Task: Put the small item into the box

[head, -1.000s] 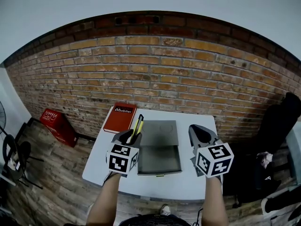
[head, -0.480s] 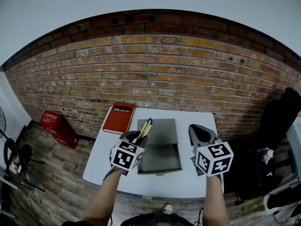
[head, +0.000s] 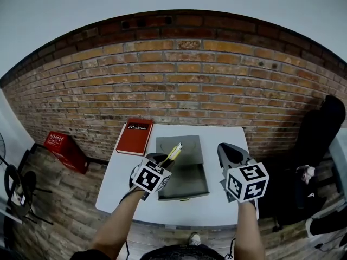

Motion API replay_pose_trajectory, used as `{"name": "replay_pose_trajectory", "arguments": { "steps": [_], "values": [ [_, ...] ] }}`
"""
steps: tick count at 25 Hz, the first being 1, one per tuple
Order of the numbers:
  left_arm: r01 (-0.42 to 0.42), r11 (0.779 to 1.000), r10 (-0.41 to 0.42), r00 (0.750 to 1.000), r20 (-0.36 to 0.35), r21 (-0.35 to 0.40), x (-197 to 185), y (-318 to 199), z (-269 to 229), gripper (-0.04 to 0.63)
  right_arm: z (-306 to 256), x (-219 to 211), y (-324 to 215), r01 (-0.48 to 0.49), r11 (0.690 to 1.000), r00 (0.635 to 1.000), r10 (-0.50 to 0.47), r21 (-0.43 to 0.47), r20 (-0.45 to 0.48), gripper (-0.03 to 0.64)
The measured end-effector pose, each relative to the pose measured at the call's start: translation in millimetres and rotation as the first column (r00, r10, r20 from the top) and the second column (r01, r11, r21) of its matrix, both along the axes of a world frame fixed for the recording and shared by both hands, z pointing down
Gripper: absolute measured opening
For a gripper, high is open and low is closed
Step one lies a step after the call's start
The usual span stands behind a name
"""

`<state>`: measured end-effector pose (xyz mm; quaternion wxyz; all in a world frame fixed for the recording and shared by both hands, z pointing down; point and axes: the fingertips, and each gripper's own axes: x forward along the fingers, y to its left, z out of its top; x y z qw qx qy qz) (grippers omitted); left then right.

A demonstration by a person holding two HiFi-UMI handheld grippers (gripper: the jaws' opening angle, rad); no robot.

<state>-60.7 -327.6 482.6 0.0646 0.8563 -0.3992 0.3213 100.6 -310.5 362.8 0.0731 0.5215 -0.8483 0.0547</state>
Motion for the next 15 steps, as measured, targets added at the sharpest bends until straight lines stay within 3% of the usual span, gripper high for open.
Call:
{"name": "replay_pose_trajectory", "arguments": {
  "steps": [15],
  "values": [
    [-0.168,0.974,0.191,0.970,0.152,-0.150,23,11,58,0.129,11,8,7,-0.025,0.999,1.000,0.025,-0.022,-0.011,0.020]
  ]
}}
